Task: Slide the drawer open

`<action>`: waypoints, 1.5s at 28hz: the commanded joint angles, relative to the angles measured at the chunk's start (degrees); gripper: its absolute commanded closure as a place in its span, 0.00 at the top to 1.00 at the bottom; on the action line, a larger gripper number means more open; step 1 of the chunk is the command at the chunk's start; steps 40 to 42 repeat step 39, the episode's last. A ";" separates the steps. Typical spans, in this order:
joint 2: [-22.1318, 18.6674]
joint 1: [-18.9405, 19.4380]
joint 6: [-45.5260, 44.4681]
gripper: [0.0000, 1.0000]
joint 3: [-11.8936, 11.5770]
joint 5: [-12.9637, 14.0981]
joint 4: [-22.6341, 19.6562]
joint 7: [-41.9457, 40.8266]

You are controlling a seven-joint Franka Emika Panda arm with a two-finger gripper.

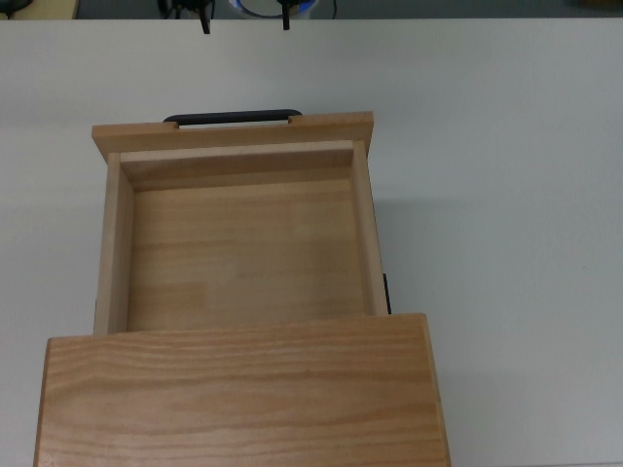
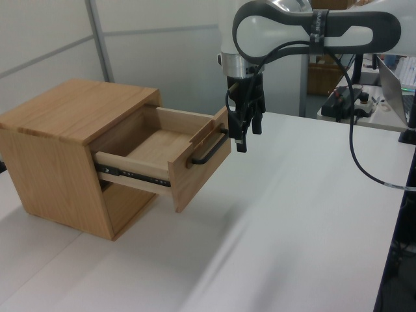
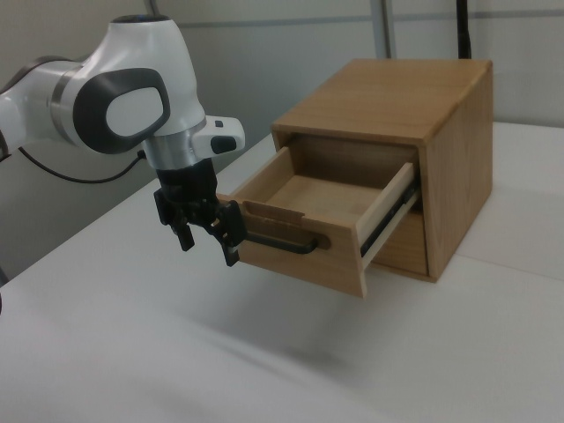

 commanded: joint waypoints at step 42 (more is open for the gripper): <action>1.14 -0.02 -1.18 1.00 -0.59 0.39 1.85 -1.97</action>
